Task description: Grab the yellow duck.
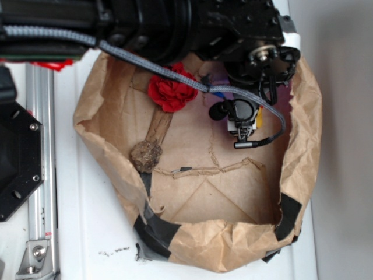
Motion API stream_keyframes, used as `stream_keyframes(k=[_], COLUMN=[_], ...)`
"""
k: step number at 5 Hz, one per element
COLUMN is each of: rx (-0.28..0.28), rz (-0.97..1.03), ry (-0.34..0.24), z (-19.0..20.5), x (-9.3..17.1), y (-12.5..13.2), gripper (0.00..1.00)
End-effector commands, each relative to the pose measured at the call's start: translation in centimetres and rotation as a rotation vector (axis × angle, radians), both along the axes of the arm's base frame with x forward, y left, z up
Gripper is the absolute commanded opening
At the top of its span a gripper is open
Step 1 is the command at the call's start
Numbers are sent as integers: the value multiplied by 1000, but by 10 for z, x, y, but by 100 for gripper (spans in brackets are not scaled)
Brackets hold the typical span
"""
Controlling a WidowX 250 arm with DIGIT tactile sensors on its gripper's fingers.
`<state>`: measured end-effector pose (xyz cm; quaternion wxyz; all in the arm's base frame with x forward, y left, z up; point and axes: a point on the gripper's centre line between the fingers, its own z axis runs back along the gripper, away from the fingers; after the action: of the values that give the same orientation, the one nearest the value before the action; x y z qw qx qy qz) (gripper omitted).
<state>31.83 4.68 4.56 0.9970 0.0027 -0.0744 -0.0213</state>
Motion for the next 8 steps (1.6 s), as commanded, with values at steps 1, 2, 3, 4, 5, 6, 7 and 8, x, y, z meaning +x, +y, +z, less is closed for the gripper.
stream_keyframes(k=[1, 2, 3, 4, 5, 6, 7, 8], rx=[3, 0, -27, -35, -42, -70, -145, -169], rz=[-52, -117, -113, -109, -109, -112, -105, -68], ry=[47, 102, 101, 95, 91, 29, -109, -152], z=[-15, -20, -22, -22, -22, 5, 55, 101], x=[16, 4, -1, -2, -2, -6, -19, -26], y=[-20, -39, -39, -37, -37, -44, -56, -53], gripper=[100, 100, 28, 0, 0, 0, 0, 0])
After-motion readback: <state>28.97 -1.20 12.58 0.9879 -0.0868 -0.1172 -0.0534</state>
